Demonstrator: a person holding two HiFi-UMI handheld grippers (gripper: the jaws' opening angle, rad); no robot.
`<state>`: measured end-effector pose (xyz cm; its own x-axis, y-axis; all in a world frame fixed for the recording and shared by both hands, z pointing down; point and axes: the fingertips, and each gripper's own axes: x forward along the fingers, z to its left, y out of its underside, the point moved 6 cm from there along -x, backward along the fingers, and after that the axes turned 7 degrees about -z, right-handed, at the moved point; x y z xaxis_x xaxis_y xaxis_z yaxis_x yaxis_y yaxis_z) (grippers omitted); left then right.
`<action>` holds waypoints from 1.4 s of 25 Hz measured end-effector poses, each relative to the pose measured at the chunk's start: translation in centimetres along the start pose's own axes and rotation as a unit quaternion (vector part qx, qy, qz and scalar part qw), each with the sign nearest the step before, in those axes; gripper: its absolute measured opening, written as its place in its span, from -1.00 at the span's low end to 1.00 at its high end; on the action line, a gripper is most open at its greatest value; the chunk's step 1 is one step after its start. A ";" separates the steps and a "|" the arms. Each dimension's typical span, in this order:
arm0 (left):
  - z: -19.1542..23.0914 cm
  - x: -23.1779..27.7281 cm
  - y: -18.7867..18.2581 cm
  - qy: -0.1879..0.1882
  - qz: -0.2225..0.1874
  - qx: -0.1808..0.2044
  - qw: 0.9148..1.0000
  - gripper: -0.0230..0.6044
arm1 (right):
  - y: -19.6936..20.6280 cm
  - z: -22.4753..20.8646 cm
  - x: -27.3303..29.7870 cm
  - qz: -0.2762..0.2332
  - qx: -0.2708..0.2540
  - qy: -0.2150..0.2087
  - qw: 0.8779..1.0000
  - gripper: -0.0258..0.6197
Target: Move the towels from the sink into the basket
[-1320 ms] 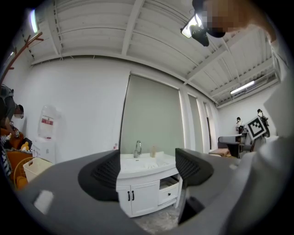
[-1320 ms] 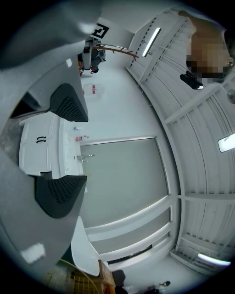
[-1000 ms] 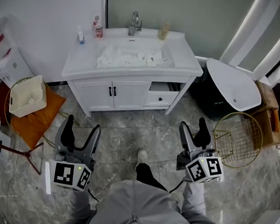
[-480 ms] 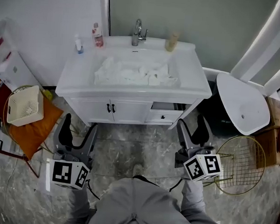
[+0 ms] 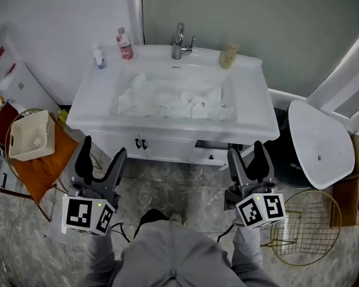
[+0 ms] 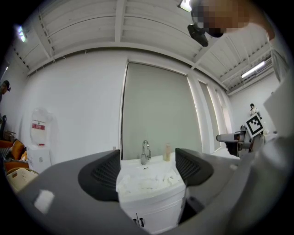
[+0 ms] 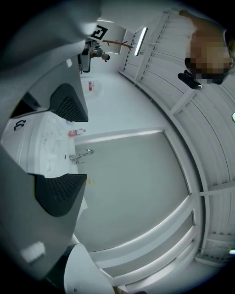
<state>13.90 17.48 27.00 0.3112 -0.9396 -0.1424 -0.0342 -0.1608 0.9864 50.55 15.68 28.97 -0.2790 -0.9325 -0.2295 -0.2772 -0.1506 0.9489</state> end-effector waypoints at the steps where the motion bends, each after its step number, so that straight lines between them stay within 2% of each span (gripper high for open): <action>1: 0.2 0.6 0.1 -0.001 0.001 0.000 1.000 0.36 | 0.3 -0.3 0.5 0.002 0.003 0.001 1.000 0.15; 6: 1.6 3.9 1.5 0.002 0.009 0.003 1.000 0.36 | 1.6 -1.1 3.4 0.010 0.026 0.002 1.000 0.15; 11: 4.5 8.4 4.1 0.007 0.014 -0.004 1.000 0.36 | 3.4 -2.1 7.8 0.014 0.015 0.008 1.000 0.15; 16: 8.3 14.1 6.2 0.022 0.025 -0.001 0.999 0.36 | 5.0 -3.0 13.1 0.038 0.016 0.038 0.998 0.15; 20: 10.4 19.3 8.0 0.055 0.020 -0.017 0.998 0.36 | 7.4 -4.2 17.4 0.055 0.017 0.059 0.997 0.15; 25: 11.7 24.3 10.8 0.093 0.050 -0.004 0.994 0.36 | 9.6 -4.8 21.2 0.075 0.014 0.080 0.994 0.15; 27: 11.9 25.7 12.0 0.110 0.073 -0.005 0.991 0.36 | 10.4 -5.0 22.5 0.100 -0.002 0.075 0.992 0.15; 30: 12.0 27.3 14.0 0.139 0.112 0.005 0.984 0.36 | 12.0 -5.3 24.6 0.153 -0.035 0.041 0.987 0.15; 35: 11.6 29.6 17.6 0.165 0.189 0.031 0.967 0.36 | 16.0 -5.6 27.8 0.259 -0.079 -0.026 0.962 0.15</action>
<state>11.46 -16.68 39.18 0.5519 -0.7884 0.2718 -0.2589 0.1479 0.9545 43.54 -14.52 38.98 -0.3889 -0.8791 0.2756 0.0534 0.2772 0.9593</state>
